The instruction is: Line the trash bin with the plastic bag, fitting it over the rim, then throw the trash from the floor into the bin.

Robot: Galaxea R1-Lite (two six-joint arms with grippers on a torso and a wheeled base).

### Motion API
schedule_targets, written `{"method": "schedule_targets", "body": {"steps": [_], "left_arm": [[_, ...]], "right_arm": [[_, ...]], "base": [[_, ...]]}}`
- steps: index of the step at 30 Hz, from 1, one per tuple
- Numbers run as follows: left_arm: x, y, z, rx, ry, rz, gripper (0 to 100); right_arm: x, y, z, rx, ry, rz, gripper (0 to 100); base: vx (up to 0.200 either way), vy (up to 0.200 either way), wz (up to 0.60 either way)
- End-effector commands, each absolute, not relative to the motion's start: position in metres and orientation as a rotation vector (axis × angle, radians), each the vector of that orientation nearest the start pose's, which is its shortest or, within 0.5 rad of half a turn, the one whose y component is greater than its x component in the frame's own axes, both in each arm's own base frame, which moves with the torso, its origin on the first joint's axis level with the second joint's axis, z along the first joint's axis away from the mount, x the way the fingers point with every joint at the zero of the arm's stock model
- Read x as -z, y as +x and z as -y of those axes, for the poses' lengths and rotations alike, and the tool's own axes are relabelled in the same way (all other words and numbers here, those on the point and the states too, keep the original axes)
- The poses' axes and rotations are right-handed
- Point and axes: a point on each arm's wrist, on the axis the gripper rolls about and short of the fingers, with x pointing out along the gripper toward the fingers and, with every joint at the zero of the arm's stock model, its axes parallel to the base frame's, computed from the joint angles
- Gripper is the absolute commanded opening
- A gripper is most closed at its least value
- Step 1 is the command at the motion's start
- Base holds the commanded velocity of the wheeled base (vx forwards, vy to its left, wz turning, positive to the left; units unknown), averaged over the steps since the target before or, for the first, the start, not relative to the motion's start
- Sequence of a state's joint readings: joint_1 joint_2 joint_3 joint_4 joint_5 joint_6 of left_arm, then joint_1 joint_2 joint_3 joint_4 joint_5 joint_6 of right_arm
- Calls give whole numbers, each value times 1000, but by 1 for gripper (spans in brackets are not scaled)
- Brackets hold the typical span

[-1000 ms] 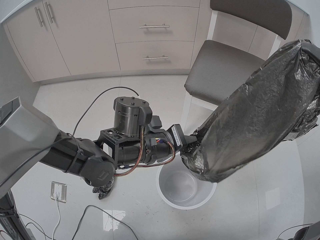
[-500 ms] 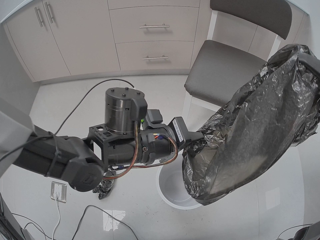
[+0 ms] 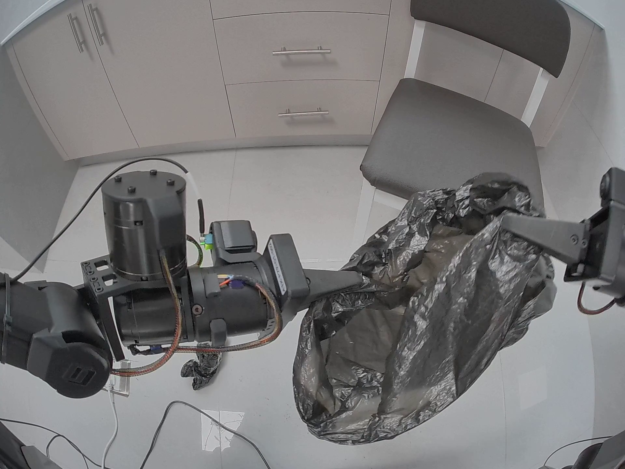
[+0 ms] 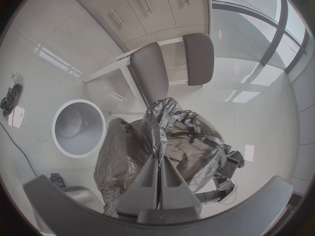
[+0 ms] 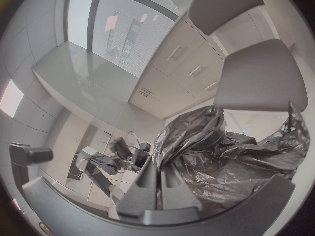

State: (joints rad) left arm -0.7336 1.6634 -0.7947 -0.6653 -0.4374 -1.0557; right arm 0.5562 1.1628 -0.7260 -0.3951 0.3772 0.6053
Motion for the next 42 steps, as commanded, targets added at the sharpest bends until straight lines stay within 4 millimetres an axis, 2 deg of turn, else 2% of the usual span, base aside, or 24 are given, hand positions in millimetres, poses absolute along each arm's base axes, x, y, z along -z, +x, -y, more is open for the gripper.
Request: {"method": "schedule_targets", "body": {"steps": [1, 3, 10, 28, 42], "left_arm": [[-195, 211, 195, 921, -901, -797, 0], [-191, 209, 194, 910, -898, -813, 0], [-173, 208, 191, 865, -888, -869, 0], [-153, 202, 183, 803, -874, -929, 0], [-140, 215, 185, 748, -871, -940, 0]], "right_arm": [[-227, 162, -106, -830, 544, -450, 0], [-211, 165, -108, -816, 537, -493, 0], [-182, 176, -115, -789, 530, -564, 0], [-152, 192, -135, -789, 510, -667, 0], [-116, 220, -149, -758, 516, -672, 0]], "base": [[0, 0, 0], [0, 0, 0], [0, 0, 0], [0, 0, 0], [0, 0, 0]]}}
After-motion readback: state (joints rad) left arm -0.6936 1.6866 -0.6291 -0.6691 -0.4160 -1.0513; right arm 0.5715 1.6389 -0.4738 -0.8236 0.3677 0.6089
